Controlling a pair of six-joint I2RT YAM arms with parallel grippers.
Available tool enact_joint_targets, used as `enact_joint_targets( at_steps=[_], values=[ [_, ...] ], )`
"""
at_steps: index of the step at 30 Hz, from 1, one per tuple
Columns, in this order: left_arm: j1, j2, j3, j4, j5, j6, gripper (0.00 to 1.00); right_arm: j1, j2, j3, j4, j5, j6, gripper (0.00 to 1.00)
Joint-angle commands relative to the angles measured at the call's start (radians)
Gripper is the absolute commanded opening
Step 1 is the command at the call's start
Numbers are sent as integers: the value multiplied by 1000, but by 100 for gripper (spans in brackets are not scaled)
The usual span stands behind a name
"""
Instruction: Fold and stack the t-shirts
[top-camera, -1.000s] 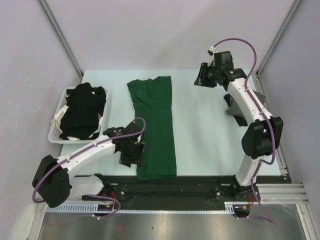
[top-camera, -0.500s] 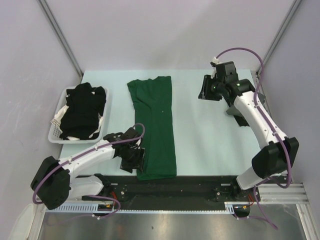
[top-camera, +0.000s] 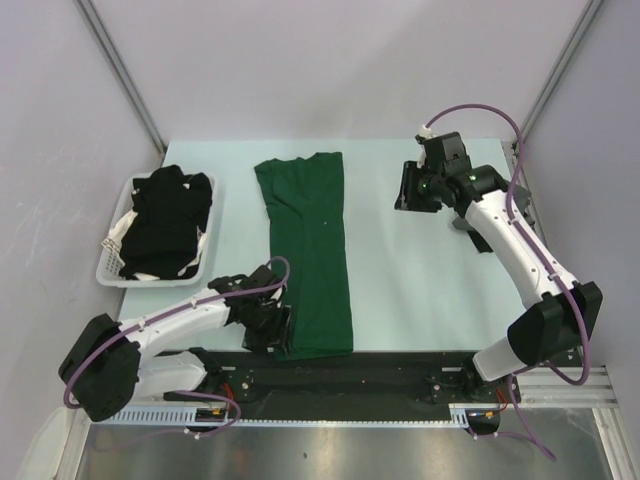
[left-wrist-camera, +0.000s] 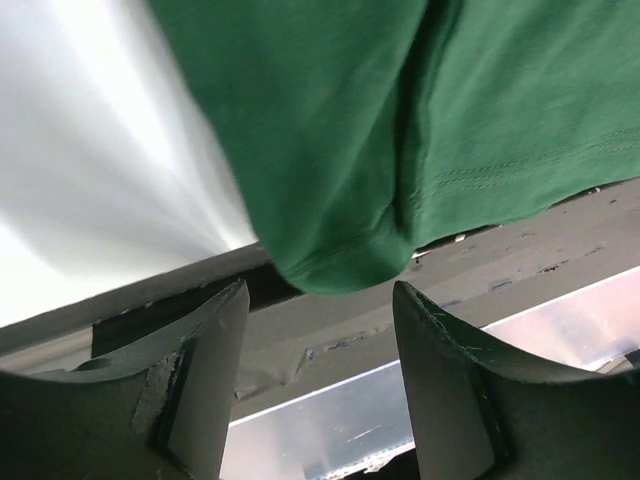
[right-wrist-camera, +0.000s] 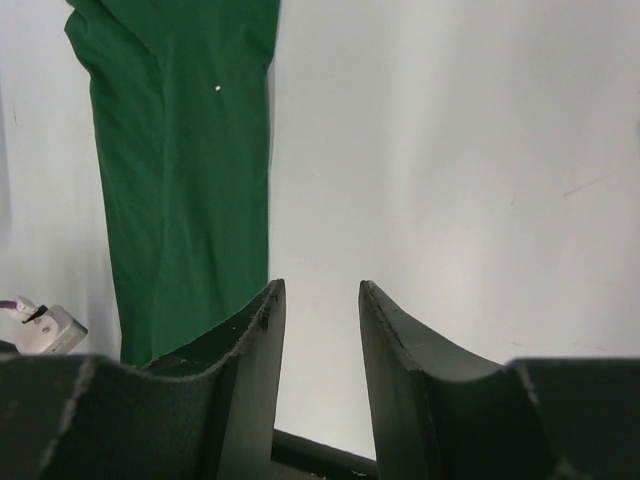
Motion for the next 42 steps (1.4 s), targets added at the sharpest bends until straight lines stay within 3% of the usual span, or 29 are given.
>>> enact_joint_targets(
  at_steps=[1, 10, 22, 34, 36, 37, 40, 42],
  values=[
    [-29, 29, 6, 73, 24, -42, 65, 14, -57, -8, -18, 29, 9, 40],
    [-101, 116, 8, 156, 21, -79, 61, 14, -77, -9, -43, 44, -26, 40],
    [-114, 150, 69, 99, -32, -53, 29, 17, -79, -110, -47, 8, 0, 38],
    [-114, 136, 97, 27, -45, -16, 8, 103, -95, -207, -32, 15, 52, 38],
    [-114, 138, 98, 18, -42, -10, 16, 105, -94, -212, -27, 15, 53, 38],
    [-114, 141, 100, 1, -43, -10, 33, 106, -91, -212, -21, 15, 55, 38],
    [-114, 136, 94, -4, -51, -8, 51, 106, -91, -213, -7, 9, 58, 38],
    [-114, 130, 92, 3, -59, -13, 56, 106, -88, -212, 0, 1, 58, 38]
  ],
)
